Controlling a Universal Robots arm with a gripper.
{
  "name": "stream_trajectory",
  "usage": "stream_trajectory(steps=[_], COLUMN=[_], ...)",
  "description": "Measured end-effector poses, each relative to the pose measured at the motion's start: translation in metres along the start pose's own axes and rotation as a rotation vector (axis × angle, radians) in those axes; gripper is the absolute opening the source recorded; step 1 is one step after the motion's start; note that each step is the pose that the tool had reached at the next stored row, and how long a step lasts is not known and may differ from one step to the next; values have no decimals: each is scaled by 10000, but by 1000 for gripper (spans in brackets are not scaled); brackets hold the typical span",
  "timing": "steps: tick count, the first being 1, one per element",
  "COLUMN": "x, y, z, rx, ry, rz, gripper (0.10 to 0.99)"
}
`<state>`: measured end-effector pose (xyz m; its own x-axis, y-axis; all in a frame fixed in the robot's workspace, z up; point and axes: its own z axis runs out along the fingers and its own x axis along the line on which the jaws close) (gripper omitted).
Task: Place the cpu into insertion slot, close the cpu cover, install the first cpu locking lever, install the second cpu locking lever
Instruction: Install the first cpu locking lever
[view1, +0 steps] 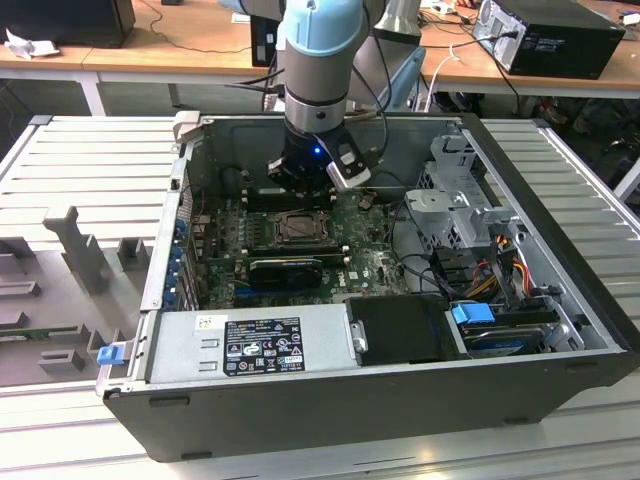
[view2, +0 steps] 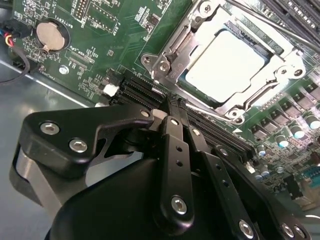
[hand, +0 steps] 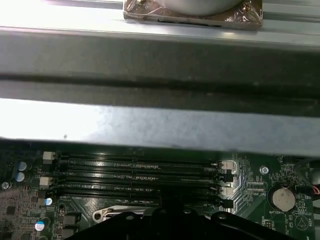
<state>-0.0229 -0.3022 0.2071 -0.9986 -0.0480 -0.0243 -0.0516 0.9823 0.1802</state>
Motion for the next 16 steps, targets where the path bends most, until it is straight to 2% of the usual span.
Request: stream_trajectory(steps=[5, 10, 14, 16], x=[-11, -12, -13, -14], y=[-4, -5, -2, -2], z=[47, 51, 42, 43], rx=[26, 80, 78, 131], ry=[2, 4, 2, 7], rz=[1, -1, 0, 0], gripper=[106, 106, 106, 106])
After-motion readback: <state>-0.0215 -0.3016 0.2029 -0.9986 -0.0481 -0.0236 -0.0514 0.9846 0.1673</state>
